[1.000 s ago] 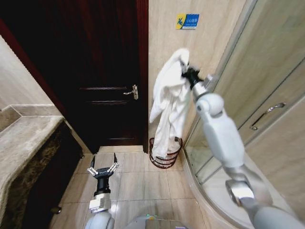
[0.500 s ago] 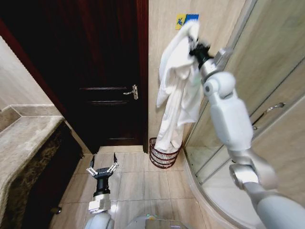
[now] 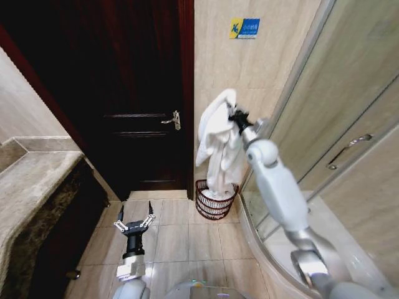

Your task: Discard the used towel into the hamper.

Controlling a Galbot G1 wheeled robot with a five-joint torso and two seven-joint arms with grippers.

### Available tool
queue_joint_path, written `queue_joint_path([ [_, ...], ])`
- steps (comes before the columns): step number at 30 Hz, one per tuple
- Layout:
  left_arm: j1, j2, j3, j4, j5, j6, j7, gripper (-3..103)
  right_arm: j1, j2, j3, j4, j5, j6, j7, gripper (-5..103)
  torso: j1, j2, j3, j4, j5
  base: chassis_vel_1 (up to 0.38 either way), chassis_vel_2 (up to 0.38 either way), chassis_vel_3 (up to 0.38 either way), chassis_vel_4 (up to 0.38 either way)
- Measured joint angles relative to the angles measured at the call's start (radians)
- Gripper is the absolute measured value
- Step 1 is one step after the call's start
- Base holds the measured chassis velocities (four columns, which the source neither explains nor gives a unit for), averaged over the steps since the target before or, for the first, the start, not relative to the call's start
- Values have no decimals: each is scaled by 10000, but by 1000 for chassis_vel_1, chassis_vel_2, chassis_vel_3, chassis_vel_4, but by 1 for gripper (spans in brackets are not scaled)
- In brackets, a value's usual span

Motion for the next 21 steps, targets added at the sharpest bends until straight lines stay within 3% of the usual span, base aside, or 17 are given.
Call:
queue_joint_path([
  [7, 50, 7, -85, 137, -132, -193, -7, 100, -743, 590, 244, -869, -661, 357, 47, 12, 0, 0, 0, -2, 1, 0, 0, 0, 0],
  [9, 77, 27, -120, 182, -189, -285, -9, 100, -824, 686, 470, -1742, -1476, 759, -81, 12, 0, 0, 0, -2, 2, 0, 0, 0, 0],
  [14, 107, 19, -151, 301, -287, -415, -9, 100, -667, 600, 1039, -3010, -2572, 1363, -167, 12, 1, -1, 2, -2, 6, 0, 0, 0, 0],
  [21, 76, 62, -183, 445, -427, -506, -5, 100, 75, 117, 1669, -3789, -3000, 1810, -121, 12, 1, -1, 2, -10, 5, 0, 0, 0, 0],
])
